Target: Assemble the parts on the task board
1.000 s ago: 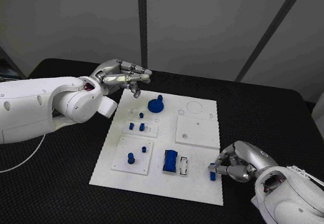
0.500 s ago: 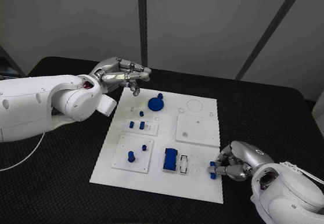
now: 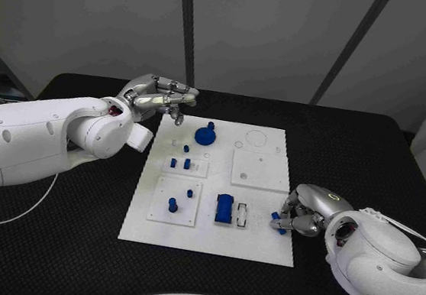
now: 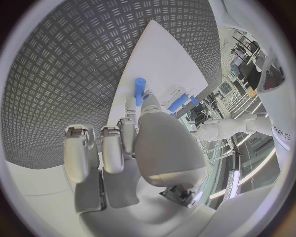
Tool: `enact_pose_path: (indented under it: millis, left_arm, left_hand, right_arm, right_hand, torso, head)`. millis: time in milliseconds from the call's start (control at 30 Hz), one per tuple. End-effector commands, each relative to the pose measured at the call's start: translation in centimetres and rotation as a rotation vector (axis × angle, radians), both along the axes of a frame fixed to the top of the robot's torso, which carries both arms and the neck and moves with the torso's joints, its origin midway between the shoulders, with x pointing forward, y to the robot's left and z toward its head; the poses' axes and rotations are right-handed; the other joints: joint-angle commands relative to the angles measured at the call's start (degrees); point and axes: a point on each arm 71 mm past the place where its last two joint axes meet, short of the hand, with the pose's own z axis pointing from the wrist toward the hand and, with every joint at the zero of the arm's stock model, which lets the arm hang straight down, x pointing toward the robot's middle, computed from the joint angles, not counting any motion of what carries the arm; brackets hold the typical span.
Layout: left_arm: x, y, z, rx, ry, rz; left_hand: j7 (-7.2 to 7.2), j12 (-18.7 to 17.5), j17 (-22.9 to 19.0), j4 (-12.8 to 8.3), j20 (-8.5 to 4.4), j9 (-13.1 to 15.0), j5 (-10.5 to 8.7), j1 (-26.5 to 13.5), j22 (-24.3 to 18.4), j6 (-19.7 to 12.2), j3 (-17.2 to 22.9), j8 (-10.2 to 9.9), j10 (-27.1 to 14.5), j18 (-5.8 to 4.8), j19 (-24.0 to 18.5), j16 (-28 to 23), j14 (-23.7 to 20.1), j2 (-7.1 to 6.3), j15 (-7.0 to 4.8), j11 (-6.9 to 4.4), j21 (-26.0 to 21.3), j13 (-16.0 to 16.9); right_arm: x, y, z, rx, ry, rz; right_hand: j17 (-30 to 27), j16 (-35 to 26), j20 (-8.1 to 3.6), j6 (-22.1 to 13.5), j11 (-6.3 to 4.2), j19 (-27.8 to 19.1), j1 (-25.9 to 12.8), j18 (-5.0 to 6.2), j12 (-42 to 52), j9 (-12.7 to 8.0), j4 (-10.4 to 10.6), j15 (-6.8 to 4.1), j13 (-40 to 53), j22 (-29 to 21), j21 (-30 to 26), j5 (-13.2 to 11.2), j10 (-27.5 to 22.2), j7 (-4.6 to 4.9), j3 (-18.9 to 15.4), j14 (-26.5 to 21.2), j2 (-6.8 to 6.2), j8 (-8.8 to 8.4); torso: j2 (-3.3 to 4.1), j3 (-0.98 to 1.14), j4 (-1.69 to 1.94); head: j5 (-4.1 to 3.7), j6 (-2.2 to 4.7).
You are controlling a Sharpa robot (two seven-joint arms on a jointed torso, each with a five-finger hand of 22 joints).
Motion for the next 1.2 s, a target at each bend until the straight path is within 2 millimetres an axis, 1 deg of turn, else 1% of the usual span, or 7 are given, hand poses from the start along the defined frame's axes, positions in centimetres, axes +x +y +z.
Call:
enact_pose_path:
  millis: [33,100,200,267,600,700,1200]
  left_arm:
    - [-0.1,-0.1,0.1,-0.009,0.000,-0.012]
    - [-0.1,-0.1,0.1,-0.009,-0.001,-0.011]
    - [-0.1,0.0,0.1,-0.008,-0.001,-0.009]
    - [-0.1,0.0,0.2,-0.008,-0.002,-0.009]
    - [-0.1,0.1,0.2,-0.008,-0.003,-0.007]
    - [-0.2,0.0,0.2,-0.008,-0.003,-0.008]
    - [-0.2,-0.1,0.3,-0.010,-0.004,-0.011]
  left_hand:
    - [0.03,0.2,-0.1,-0.2,0.07,0.0,-0.30,0.0,-0.1,-0.6,-0.1,0.0,-0.4,3.12,-0.5,-0.3,-0.5,0.57,-0.01,0.14,-0.4,0.1]
    - [0.03,0.2,-0.1,-0.2,0.07,0.0,-0.30,0.0,-0.1,-0.6,-0.1,0.0,-0.4,3.12,-0.5,-0.3,-0.5,0.57,-0.01,0.14,-0.4,0.1]
    - [0.03,0.2,-0.1,-0.2,0.07,0.0,-0.29,0.1,-0.1,-0.6,-0.1,0.0,-0.5,3.13,-0.5,-0.3,-0.5,0.61,-0.01,0.13,-0.4,0.1]
    - [0.03,0.2,-0.1,-0.2,0.07,0.0,-0.29,0.1,-0.1,-0.6,-0.1,0.0,-0.5,3.13,-0.5,-0.3,-0.5,0.61,-0.01,0.13,-0.4,0.1]
    - [0.02,0.3,-0.1,-0.3,0.07,0.0,-0.28,0.1,-0.1,-0.6,0.0,0.0,-0.5,3.14,-0.6,-0.3,-0.6,0.64,-0.01,0.13,-0.5,0.1]
    - [0.02,0.3,-0.1,-0.3,0.07,0.0,-0.28,0.1,-0.1,-0.6,0.0,0.0,-0.5,3.14,-0.6,-0.3,-0.6,0.64,-0.01,0.13,-0.5,0.1]
    - [0.02,0.3,-0.1,-0.3,0.07,0.0,-0.28,0.1,-0.1,-0.6,0.0,0.0,-0.5,3.14,-0.6,-0.3,-0.6,0.64,-0.01,0.13,-0.5,0.1]
  right_arm:
    - [-0.5,0.1,-1.2,-0.079,0.057,0.033]
    - [-0.5,0.2,-1.2,-0.076,0.047,0.034]
    - [-0.5,0.4,-1.0,-0.060,0.026,0.028]
    - [-0.5,0.5,-0.9,-0.039,0.010,0.019]
    - [-1.1,1.1,0.0,0.139,0.007,-0.061]
    - [-1.2,1.4,0.2,0.197,0.006,-0.085]
    - [-1.2,2.7,0.8,0.348,-0.017,-0.133]
  right_hand:
    - [9.4,0.3,-0.40,0.1,-0.76,5.9,4.1,-0.43,-0.3,-0.2,-1.6,-0.64,-6.9,15.1,0.2,-1.4,0.3,-0.44,1.5,4.9,2.06,-0.45]
    - [9.5,0.3,-0.53,0.3,-0.86,5.9,5.8,-0.43,-0.4,-0.3,-2.6,-0.74,-6.9,15.1,0.2,-2.4,0.3,-0.54,3.0,4.9,2.74,-0.72]
    - [9.6,0.3,-0.62,0.3,-0.92,5.9,6.8,-0.43,-0.4,-0.3,-3.4,-0.80,-6.9,15.1,0.2,-2.4,0.3,-0.59,4.6,4.9,3.23,-1.02]
    - [9.6,0.3,-0.65,0.3,-0.91,5.9,7.0,-0.43,-0.5,-0.3,-3.5,-0.78,-6.9,15.1,0.2,-1.5,0.3,-0.52,5.4,4.9,3.26,-1.23]
    - [9.6,0.3,-0.48,0.1,-0.66,5.9,5.6,-0.43,-0.9,0.0,-3.8,-0.59,-6.9,15.1,0.2,3.9,0.3,-0.22,9.7,4.9,1.52,-2.16]
    - [9.6,0.3,-0.46,0.2,-0.65,5.9,4.7,-0.43,-0.8,0.1,-3.5,-0.57,-6.8,15.1,0.2,4.3,0.4,-0.24,10.6,4.9,1.02,-2.31]
    - [9.8,0.4,-0.46,0.6,-0.70,5.9,2.8,-0.43,-0.2,0.4,-2.6,-0.59,-6.3,15.1,0.2,4.8,0.8,-0.30,12.8,5.0,-0.35,-2.65]
  torso:
    - [0.03,-0.01,0.02]
    - [-0.01,0.00,0.00]
    - [-0.01,-0.03,-0.02]
    - [-0.01,-0.04,-0.03]
    - [-0.02,-0.06,0.05]
    - [-0.04,-0.13,0.07]
    - [0.02,0.03,-0.01]
  head:
    - [-0.01,-0.06]
    - [0.02,-0.09]
    - [0.06,-0.11]
    - [0.08,-0.11]
    - [0.11,-0.13]
    - [0.11,-0.08]
    - [0.41,0.08]
